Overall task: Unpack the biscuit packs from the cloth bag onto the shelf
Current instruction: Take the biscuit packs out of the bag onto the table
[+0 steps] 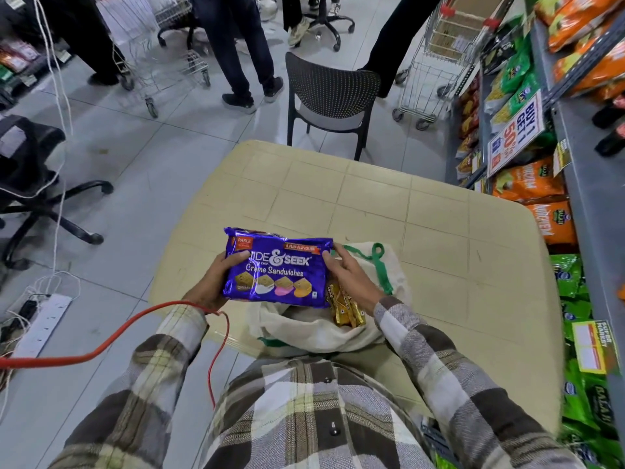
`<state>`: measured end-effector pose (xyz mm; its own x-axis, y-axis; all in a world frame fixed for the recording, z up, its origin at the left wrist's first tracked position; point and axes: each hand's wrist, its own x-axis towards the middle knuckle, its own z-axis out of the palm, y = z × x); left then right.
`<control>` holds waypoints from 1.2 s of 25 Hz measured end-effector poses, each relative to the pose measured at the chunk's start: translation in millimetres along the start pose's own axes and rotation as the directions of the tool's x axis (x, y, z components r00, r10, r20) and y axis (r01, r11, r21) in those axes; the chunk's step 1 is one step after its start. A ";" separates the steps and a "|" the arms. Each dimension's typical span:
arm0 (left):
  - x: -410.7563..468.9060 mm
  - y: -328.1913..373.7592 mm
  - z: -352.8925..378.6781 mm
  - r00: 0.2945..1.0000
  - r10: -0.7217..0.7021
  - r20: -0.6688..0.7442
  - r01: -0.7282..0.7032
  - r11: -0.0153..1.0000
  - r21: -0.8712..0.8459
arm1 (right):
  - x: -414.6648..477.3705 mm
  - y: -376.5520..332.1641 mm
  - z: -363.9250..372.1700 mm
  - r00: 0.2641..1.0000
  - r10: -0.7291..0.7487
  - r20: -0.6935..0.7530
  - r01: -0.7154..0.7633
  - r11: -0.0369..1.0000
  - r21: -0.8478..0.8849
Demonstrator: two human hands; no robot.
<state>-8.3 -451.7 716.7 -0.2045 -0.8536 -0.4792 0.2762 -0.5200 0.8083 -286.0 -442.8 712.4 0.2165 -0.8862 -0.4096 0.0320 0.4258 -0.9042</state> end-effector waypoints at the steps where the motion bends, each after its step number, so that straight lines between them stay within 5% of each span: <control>1: 0.5 2.8 2.5 1.000 0.017 -0.013 -0.017 1.000 -0.025 | 3.3 -3.3 4.4 0.999 -0.001 -0.032 0.003 0.998 0.064; 7: 19.4 19.4 -5.5 0.979 0.098 -0.176 -0.113 0.990 -0.081 | 42.4 -27.6 26.4 0.987 -0.013 -0.162 0.036 0.989 0.142; 11: 47.4 20.3 -32.2 0.865 0.238 -0.443 -0.210 0.971 0.111 | 98.4 -31.9 53.6 0.994 -0.027 -0.110 0.024 0.999 -0.028; 17: 78.8 -7.6 -95.8 0.734 0.269 -0.623 -0.057 0.939 0.338 | 165.4 -3.4 98.8 0.986 0.146 -0.075 -0.159 0.966 -0.203; 26: 103.2 -65.8 -156.4 0.730 0.217 -0.648 0.140 0.880 0.453 | 195.8 36.6 140.0 0.952 0.306 0.033 -0.282 0.912 -0.298; 30: 116.4 -78.7 -169.1 0.711 0.082 -0.699 0.410 0.759 0.506 | 201.7 57.3 139.5 0.942 0.332 0.050 -0.264 0.826 -0.499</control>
<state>104.9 -515.7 539.4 0.5334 -0.6722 -0.5134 -0.3495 -0.7279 0.5900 -104.4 -571.6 594.8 0.2638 -0.6845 -0.6796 -0.5173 0.4943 -0.6986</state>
